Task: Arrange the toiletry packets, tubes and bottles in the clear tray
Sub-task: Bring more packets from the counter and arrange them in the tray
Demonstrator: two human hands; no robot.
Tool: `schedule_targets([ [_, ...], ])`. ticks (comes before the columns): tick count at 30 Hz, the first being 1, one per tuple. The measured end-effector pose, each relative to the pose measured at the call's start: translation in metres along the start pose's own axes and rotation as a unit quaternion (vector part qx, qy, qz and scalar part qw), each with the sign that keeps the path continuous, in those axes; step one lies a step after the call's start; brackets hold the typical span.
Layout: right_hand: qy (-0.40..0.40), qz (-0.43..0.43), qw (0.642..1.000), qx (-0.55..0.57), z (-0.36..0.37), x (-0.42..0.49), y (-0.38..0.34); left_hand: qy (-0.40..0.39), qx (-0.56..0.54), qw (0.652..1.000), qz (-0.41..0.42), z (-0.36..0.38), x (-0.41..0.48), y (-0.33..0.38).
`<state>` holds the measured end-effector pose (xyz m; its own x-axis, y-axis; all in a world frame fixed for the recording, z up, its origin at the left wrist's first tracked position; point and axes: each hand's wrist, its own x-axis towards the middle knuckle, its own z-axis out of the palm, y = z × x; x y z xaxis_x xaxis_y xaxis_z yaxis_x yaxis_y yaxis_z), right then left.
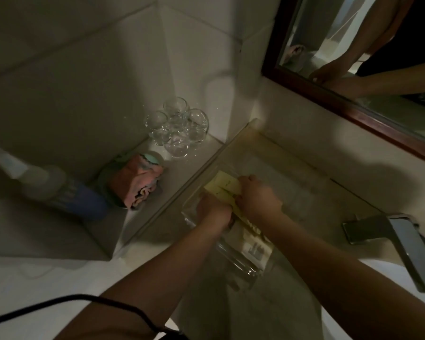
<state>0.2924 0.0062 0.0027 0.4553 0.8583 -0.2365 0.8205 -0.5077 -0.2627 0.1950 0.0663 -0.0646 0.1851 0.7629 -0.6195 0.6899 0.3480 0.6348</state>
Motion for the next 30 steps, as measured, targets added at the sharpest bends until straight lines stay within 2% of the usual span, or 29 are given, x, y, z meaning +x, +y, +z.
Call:
schedule_targets([
  [5, 0.009, 0.027, 1.000, -0.002, 0.009, 0.000, 0.001, -0.008, 0.018, 0.999, 0.049, -0.024, -0.048, 0.021],
  [7, 0.004, 0.038, 0.999, 0.027, 0.008, 0.000, 0.002, -0.005, 0.096, 0.989, 0.116, -0.030, -0.061, 0.023],
  [8, 0.006, 0.047, 0.998, 0.041, 0.008, 0.000, 0.002, -0.004, 0.166, 0.972, 0.169, -0.032, -0.066, 0.022],
  [11, 0.024, 0.065, 0.994, 0.084, 0.008, 0.003, -0.002, -0.020, 0.358, 0.883, 0.302, -0.031, -0.072, 0.021],
  [14, 0.003, 0.071, 0.992, 0.102, 0.008, 0.006, -0.004, -0.083, 0.486, 0.809, 0.321, -0.028, -0.067, 0.011],
  [16, -0.022, 0.072, 0.992, 0.099, 0.005, 0.007, -0.006, -0.096, 0.561, 0.749, 0.340, -0.026, -0.065, 0.005],
  [17, -0.029, 0.071, 0.992, 0.096, 0.004, 0.008, -0.006, -0.100, 0.577, 0.731, 0.349, -0.025, -0.064, 0.003],
  [19, -0.032, 0.073, 0.992, 0.093, 0.002, 0.009, -0.007, -0.108, 0.589, 0.716, 0.360, -0.024, -0.066, 0.001],
  [23, 0.000, 0.067, 0.996, 0.065, 0.007, 0.010, -0.009, -0.107, 0.594, 0.708, 0.366, -0.024, -0.066, -0.002],
  [28, 0.077, -0.019, 0.995, -0.053, 0.016, -0.002, -0.008, -0.097, 0.639, 0.670, 0.365, -0.023, -0.065, 0.001],
  [30, 0.082, -0.041, 0.992, -0.083, 0.017, -0.003, -0.004, -0.091, 0.630, 0.676, 0.370, -0.024, -0.064, 0.003],
])
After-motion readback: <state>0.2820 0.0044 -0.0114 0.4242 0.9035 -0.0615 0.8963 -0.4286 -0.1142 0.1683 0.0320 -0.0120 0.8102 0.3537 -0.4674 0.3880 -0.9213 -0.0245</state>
